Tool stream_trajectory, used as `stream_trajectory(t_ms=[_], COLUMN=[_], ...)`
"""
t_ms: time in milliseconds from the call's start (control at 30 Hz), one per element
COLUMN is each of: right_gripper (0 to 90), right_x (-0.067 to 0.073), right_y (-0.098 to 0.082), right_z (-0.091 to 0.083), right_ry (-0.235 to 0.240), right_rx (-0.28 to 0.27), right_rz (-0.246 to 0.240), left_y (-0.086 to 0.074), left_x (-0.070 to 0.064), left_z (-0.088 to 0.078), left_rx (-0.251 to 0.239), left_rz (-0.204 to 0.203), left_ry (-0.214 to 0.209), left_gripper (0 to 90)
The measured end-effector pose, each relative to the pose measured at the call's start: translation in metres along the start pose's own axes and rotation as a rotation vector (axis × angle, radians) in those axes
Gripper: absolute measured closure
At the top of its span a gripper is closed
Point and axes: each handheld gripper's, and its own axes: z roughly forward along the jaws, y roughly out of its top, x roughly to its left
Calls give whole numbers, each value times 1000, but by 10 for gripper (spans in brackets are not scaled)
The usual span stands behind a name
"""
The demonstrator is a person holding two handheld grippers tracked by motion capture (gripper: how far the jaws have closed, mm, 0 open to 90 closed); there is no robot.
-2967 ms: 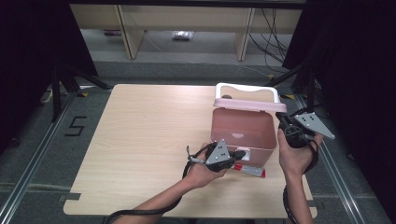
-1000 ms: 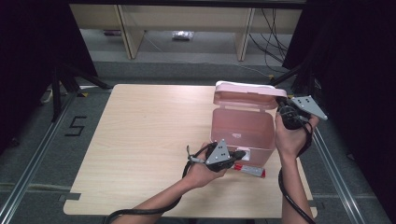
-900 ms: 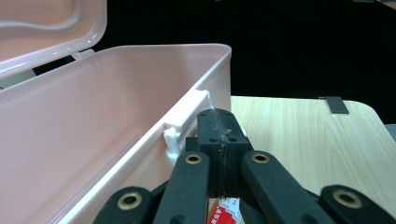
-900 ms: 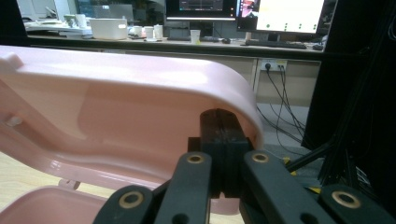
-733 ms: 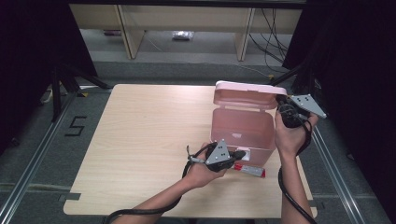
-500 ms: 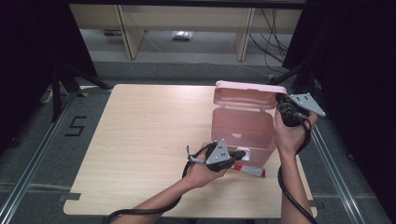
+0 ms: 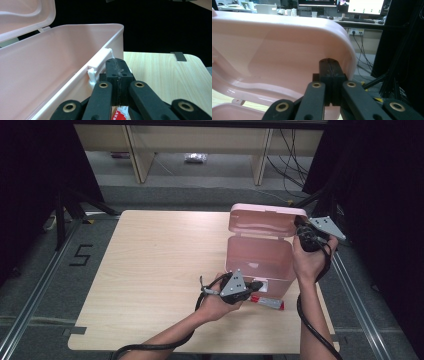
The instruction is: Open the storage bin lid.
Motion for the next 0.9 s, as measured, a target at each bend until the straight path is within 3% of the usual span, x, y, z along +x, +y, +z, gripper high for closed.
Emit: stream_trajectory(t_ms=[467,600,900], right_gripper=[900,900,900], right_x=[-2,-1,-4], right_y=[3,2,3], right_z=[8,11,18], right_ry=[-9,-8,-7], right_rx=[13,16,23], right_rz=[-30,-6,-20], left_y=[-1,0,0], left_x=[0,0,0], left_z=[0,0,0], left_rx=[-9,-8,-8], left_rz=[-3,-5,1], left_ry=[0,0,-4], left_gripper=[898,898,898])
